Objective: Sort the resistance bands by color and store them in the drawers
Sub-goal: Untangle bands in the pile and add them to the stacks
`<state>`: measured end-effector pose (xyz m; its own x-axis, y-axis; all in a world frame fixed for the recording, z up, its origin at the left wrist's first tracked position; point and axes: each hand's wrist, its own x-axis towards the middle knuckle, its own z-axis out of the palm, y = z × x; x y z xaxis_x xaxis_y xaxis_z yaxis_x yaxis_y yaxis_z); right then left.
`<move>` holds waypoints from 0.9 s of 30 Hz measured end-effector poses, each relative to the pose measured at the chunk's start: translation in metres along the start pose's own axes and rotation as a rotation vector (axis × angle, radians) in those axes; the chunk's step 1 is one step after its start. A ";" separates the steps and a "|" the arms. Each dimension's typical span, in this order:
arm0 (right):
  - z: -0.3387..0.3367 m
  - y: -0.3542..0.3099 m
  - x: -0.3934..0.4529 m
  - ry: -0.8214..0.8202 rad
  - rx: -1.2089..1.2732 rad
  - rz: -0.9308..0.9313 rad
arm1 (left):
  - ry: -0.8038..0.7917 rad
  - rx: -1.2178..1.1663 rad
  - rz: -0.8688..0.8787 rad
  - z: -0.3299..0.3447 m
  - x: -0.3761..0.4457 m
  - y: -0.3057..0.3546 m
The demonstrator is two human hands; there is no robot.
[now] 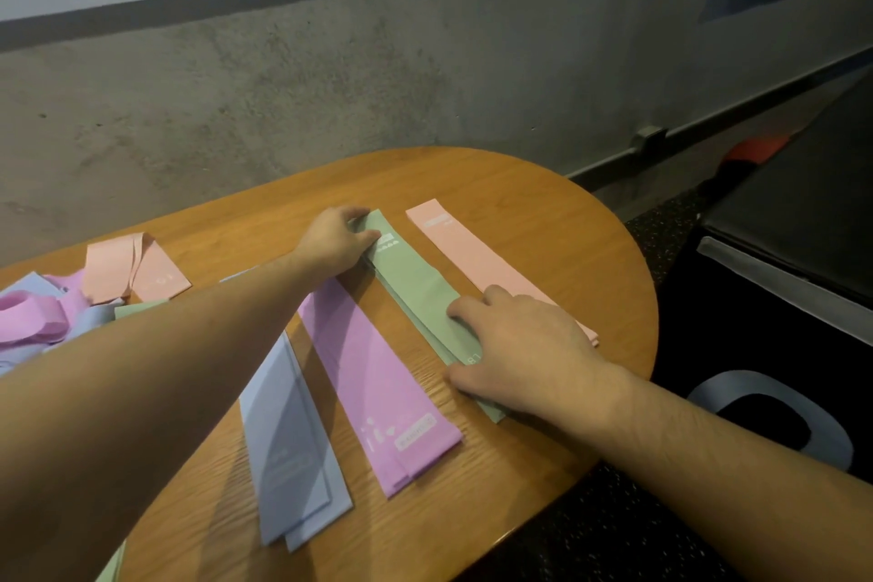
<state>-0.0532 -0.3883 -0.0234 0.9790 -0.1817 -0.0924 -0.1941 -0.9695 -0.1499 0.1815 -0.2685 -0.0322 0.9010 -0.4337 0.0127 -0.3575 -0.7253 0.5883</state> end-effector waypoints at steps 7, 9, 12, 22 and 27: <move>-0.003 -0.010 0.000 -0.040 -0.008 0.032 | -0.026 0.066 0.019 -0.002 -0.002 -0.003; -0.005 -0.012 0.000 -0.047 -0.028 0.036 | -0.029 0.068 0.029 -0.007 -0.004 -0.008; -0.007 -0.012 -0.003 -0.047 -0.034 0.043 | -0.005 0.035 0.079 -0.016 -0.013 -0.015; -0.024 -0.063 -0.007 0.131 0.019 -0.114 | 0.103 0.151 0.359 -0.079 -0.097 -0.077; -0.018 -0.110 -0.002 0.157 0.141 -0.244 | 0.131 0.151 0.322 -0.110 -0.162 -0.132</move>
<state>-0.0326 -0.2844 0.0111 0.9932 0.0189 0.1147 0.0512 -0.9571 -0.2853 0.1100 -0.0437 -0.0230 0.7568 -0.5876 0.2863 -0.6509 -0.6376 0.4120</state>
